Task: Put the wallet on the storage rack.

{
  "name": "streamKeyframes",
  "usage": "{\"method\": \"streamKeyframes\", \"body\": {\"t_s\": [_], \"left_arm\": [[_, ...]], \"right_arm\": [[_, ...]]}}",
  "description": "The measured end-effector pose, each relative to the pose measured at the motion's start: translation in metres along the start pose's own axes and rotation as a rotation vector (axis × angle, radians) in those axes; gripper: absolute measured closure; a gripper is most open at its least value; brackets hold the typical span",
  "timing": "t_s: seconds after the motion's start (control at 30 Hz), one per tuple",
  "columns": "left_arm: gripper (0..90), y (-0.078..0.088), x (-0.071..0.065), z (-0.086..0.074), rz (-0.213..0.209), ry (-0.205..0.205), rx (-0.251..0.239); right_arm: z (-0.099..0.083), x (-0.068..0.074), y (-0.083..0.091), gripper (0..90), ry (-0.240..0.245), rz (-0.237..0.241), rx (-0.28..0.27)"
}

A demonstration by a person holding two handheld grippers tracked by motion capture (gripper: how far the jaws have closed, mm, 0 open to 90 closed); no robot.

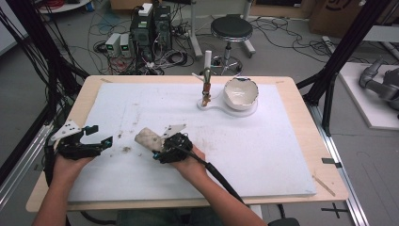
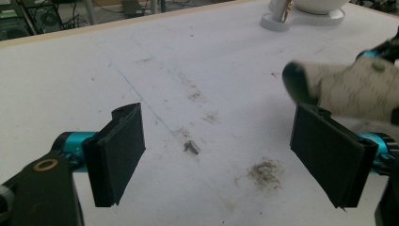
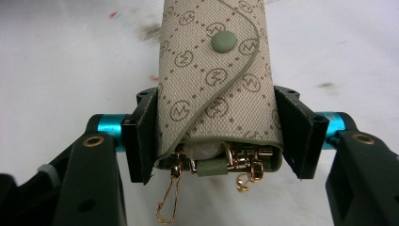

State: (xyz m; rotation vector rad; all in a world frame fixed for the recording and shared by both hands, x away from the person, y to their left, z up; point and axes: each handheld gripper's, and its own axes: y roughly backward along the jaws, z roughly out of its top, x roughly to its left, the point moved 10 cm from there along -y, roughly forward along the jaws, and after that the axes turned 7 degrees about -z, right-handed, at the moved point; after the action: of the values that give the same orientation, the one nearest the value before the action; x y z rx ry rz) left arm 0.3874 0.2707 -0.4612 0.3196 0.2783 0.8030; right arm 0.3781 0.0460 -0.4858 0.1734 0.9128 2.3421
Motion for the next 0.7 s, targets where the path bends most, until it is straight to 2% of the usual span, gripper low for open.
{"method": "streamKeyframes", "body": {"t_s": [0.03,0.07,0.1,0.13,0.17,0.2,0.23,0.27,0.3,0.33,0.37,0.4,0.43,0.57,0.63,0.7], "left_arm": [[18.2,-0.001,-0.001,0.000,-0.002,-0.003,0.004],[18.2,-0.001,-0.001,0.000,-0.002,-0.003,0.004],[18.2,-0.003,-0.002,0.000,-0.005,-0.001,0.002],[18.2,-0.003,-0.002,0.000,-0.005,-0.001,0.002],[18.2,-0.003,-0.003,0.000,-0.007,-0.003,0.004],[18.2,-0.004,-0.004,0.001,-0.008,-0.005,0.005],[18.2,-0.005,-0.005,0.001,-0.011,-0.005,0.005],[18.2,-0.006,-0.006,0.001,-0.014,-0.007,0.005],[18.2,-0.008,-0.007,0.001,-0.019,-0.014,0.011],[18.2,-0.008,-0.007,0.001,-0.019,-0.014,0.011],[18.2,-0.009,-0.008,0.002,-0.020,-0.015,0.012],[18.2,-0.010,-0.009,0.002,-0.022,-0.016,0.014],[18.2,-0.011,-0.010,0.002,-0.024,-0.014,0.014],[18.2,-0.013,-0.012,0.002,-0.026,-0.017,0.017],[18.2,-0.014,-0.012,0.003,-0.027,-0.016,0.016],[18.2,-0.015,-0.013,0.003,-0.031,-0.020,0.018]], "right_arm": [[0.003,-0.014,0.011,38.5,-0.005,-0.024,-0.019],[0.003,-0.014,0.011,38.5,-0.005,-0.024,-0.019],[0.005,-0.029,0.023,38.6,-0.021,-0.047,-0.034],[0.005,-0.036,0.030,38.5,-0.030,-0.060,-0.040],[0.005,-0.036,0.030,38.5,-0.030,-0.060,-0.040],[0.005,-0.044,0.037,38.5,-0.041,-0.074,-0.050],[0.005,-0.059,0.050,38.5,-0.058,-0.101,-0.063],[0.005,-0.059,0.050,38.5,-0.058,-0.101,-0.063],[0.004,-0.073,0.064,38.5,-0.068,-0.126,-0.077],[0.003,-0.080,0.070,38.5,-0.072,-0.138,-0.083],[0.003,-0.080,0.070,38.5,-0.072,-0.138,-0.083],[0.001,-0.092,0.083,38.5,-0.072,-0.159,-0.100],[0.000,-0.098,0.088,38.5,-0.079,-0.169,-0.105],[-0.007,-0.117,0.106,38.5,-0.107,-0.204,-0.122],[-0.008,-0.121,0.109,38.5,-0.111,-0.211,-0.123],[-0.012,-0.134,0.119,38.5,-0.126,-0.234,-0.128]]}}
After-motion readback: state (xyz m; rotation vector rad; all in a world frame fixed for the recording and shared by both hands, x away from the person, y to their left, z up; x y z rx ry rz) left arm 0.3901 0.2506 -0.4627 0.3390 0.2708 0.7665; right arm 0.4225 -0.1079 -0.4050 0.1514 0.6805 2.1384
